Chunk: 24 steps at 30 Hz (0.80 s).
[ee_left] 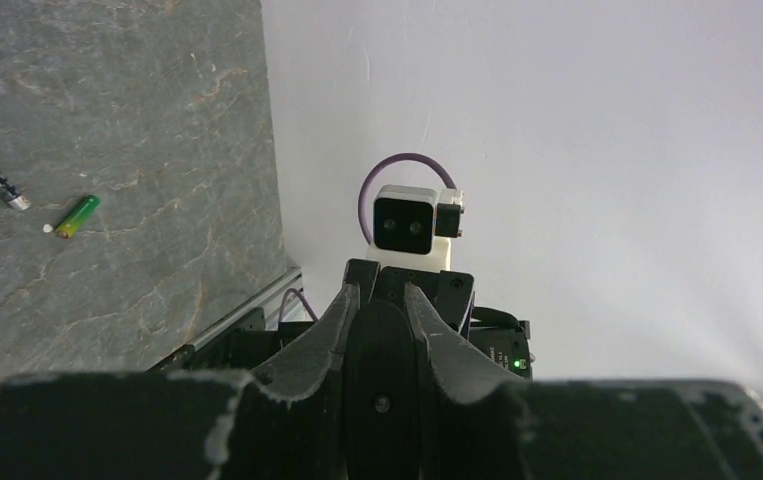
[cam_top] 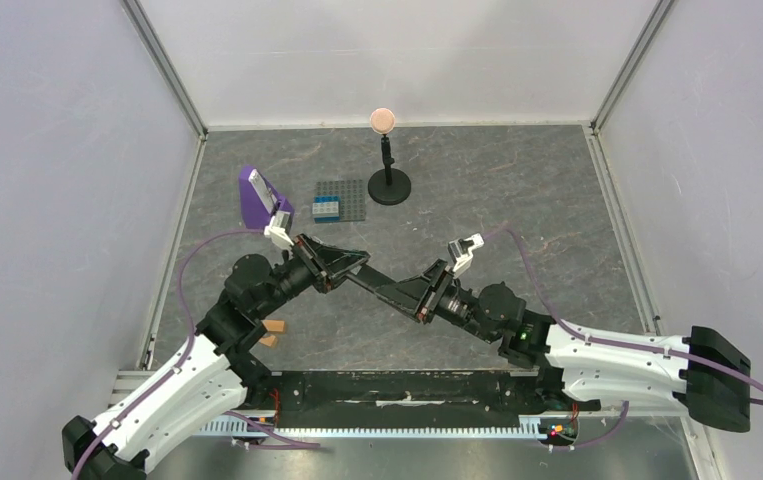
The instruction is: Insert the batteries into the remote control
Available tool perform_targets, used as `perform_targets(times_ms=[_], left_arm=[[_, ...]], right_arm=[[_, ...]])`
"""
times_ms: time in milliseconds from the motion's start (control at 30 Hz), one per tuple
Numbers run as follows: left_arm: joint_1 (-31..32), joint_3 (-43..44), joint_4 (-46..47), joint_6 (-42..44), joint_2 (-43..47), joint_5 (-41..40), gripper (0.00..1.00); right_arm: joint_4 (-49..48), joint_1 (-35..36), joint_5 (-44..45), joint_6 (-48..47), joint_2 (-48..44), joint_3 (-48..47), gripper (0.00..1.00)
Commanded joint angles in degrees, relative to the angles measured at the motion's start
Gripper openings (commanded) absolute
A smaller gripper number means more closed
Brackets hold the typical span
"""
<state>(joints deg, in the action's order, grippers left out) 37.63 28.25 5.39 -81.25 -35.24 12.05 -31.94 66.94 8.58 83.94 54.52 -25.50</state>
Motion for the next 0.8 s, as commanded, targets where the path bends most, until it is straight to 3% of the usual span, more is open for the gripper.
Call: perform_targets(times_ms=[0,167,367,467,600,767], left_arm=[[-0.1,-1.0,5.8,-4.9,0.2,0.0,0.02],[-0.1,-1.8,8.4,-5.7,-0.4,-1.0,0.02],[-0.2,-2.0,9.3,-5.6,-1.5,-1.2,0.02],[-0.2,-2.4,9.4,-6.5,-1.8,-1.7,0.02],[-0.2,-2.7,9.2,-6.3,-2.3,-2.3,0.02],[-0.2,-2.5,7.4,-3.9,-3.5,-2.4,0.02]], right_arm=[[-3.5,-0.8,0.0,1.9,-0.1,2.2,0.38],[-5.0,-1.0,-0.7,2.9,-1.0,5.9,0.31],[-6.4,-1.3,-0.4,3.2,-2.6,9.6,0.13],[-6.4,-1.3,-0.4,2.9,-3.7,10.5,0.1],[-5.7,-1.8,-0.4,2.4,-4.7,10.3,0.19],[-1.8,-3.3,-1.0,0.9,-3.9,7.9,0.46]])
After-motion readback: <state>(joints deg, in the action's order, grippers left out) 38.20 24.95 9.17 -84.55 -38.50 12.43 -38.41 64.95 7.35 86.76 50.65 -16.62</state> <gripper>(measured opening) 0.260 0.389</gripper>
